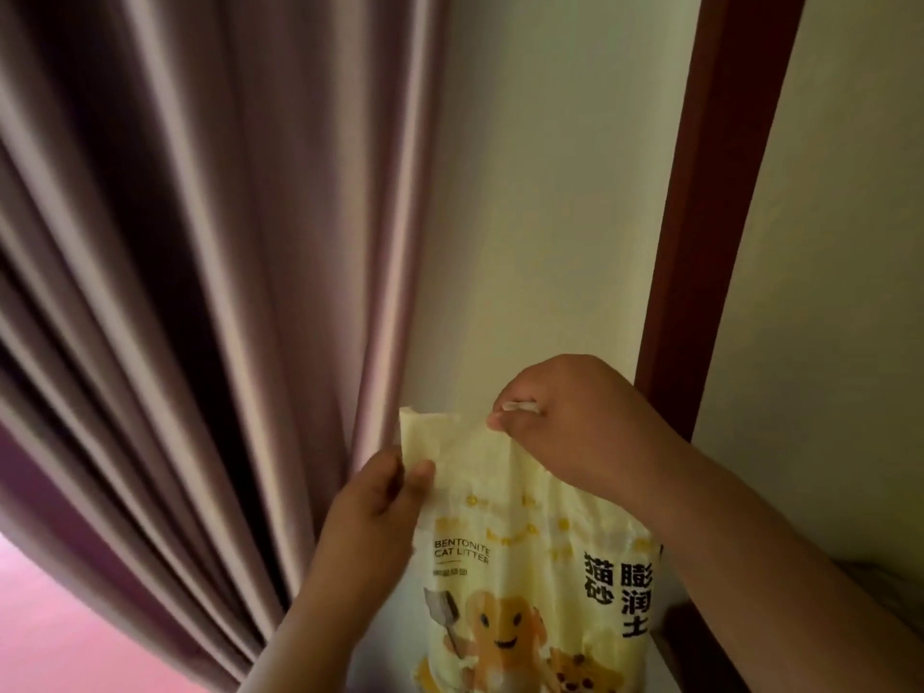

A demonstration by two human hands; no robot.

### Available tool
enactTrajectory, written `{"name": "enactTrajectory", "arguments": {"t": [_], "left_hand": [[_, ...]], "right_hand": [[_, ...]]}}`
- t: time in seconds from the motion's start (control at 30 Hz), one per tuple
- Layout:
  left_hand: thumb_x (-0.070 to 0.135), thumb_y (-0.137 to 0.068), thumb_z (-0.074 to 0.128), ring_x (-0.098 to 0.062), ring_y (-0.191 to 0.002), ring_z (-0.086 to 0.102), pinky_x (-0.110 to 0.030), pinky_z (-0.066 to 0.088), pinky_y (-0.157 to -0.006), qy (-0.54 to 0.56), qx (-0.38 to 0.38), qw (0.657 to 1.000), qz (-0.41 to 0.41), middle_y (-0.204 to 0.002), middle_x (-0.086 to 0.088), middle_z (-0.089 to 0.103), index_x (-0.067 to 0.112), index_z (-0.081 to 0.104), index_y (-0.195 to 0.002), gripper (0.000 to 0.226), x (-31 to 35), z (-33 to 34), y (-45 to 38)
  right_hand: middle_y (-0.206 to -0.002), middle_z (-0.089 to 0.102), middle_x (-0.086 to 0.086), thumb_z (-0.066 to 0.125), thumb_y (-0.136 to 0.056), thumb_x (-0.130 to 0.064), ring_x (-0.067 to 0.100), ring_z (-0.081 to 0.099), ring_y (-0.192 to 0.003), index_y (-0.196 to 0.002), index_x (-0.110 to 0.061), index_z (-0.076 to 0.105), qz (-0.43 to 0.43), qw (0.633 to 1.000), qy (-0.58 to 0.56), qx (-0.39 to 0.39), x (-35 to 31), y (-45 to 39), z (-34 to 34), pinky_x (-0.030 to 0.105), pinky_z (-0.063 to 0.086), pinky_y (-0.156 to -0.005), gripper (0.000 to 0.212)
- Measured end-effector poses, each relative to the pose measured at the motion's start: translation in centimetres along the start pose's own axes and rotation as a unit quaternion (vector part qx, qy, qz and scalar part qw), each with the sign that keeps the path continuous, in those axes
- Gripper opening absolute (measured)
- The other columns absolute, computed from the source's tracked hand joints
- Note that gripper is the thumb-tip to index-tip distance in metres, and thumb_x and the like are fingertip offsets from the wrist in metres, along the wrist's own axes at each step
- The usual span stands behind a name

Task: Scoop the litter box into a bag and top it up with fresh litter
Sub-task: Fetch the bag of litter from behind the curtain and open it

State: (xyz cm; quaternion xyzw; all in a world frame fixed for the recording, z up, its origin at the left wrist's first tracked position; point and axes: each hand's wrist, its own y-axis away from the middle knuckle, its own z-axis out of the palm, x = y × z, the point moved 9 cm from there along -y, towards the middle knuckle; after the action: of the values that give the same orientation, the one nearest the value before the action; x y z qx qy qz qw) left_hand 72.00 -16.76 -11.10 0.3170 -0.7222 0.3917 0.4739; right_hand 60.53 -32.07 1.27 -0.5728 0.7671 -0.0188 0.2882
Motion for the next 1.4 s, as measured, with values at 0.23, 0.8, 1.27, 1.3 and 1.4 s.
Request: {"name": "enactTrajectory", "arguments": {"t": [0.23,0.8,1.27,1.3,1.4], "left_hand": [[0.039,-0.102,0.056,-0.008,-0.058,0.05,-0.031,0.044,-0.055,0.015,0.079,0.997,0.014,-0.071,-0.01,0.057,0.018,0.055,-0.075,0.035,1.4,3.6,0.4],[0.036,-0.104,0.055,-0.011,-0.061,0.049,-0.034,0.044,-0.058,0.046,-0.066,0.994,0.069,-0.068,-0.003,0.053,0.018,0.056,-0.076,0.034,0.2,1.7,-2.0],[0.043,-0.104,0.049,-0.007,-0.057,0.052,-0.037,0.046,-0.056,0.076,-0.253,0.958,0.113,-0.072,-0.002,0.059,0.025,0.054,-0.077,0.033,5.0,9.4,5.3],[0.043,-0.104,0.049,-0.006,-0.057,0.051,-0.035,0.045,-0.055,0.083,-0.26,0.955,0.113,-0.07,0.001,0.059,0.026,0.055,-0.077,0.033,5.6,10.1,6.0],[0.041,-0.105,0.049,-0.007,-0.061,0.058,-0.034,0.047,-0.057,0.109,-0.288,0.946,0.103,-0.071,0.007,0.063,0.028,0.06,-0.08,0.03,7.4,12.1,8.5]], "right_hand": [[-0.099,0.073,-0.019,0.064,-0.096,-0.041,-0.002,0.064,-0.089,-0.099,-0.031,0.079,0.04,0.999,-0.011,0.019,3.7,0.9,-1.0,0.016,0.046,-0.076,0.018],[-0.093,0.074,-0.013,0.066,-0.092,-0.048,0.002,0.064,-0.081,-0.097,-0.029,0.079,0.174,0.978,0.031,0.113,1.5,5.1,0.9,0.026,0.052,-0.076,0.024],[-0.079,0.068,-0.009,0.065,-0.092,-0.049,0.007,0.06,-0.07,-0.094,-0.027,0.079,0.357,0.91,0.093,0.189,-0.4,19.7,-4.1,0.03,0.048,-0.062,0.026],[-0.078,0.068,-0.008,0.065,-0.092,-0.049,0.007,0.059,-0.069,-0.093,-0.026,0.079,0.365,0.905,0.106,0.19,-0.6,20.6,-4.8,0.029,0.046,-0.061,0.026],[-0.076,0.067,-0.006,0.066,-0.091,-0.05,0.009,0.059,-0.067,-0.093,-0.026,0.078,0.387,0.89,0.136,0.2,-1.2,23.5,-7.5,0.03,0.045,-0.06,0.027]]}}
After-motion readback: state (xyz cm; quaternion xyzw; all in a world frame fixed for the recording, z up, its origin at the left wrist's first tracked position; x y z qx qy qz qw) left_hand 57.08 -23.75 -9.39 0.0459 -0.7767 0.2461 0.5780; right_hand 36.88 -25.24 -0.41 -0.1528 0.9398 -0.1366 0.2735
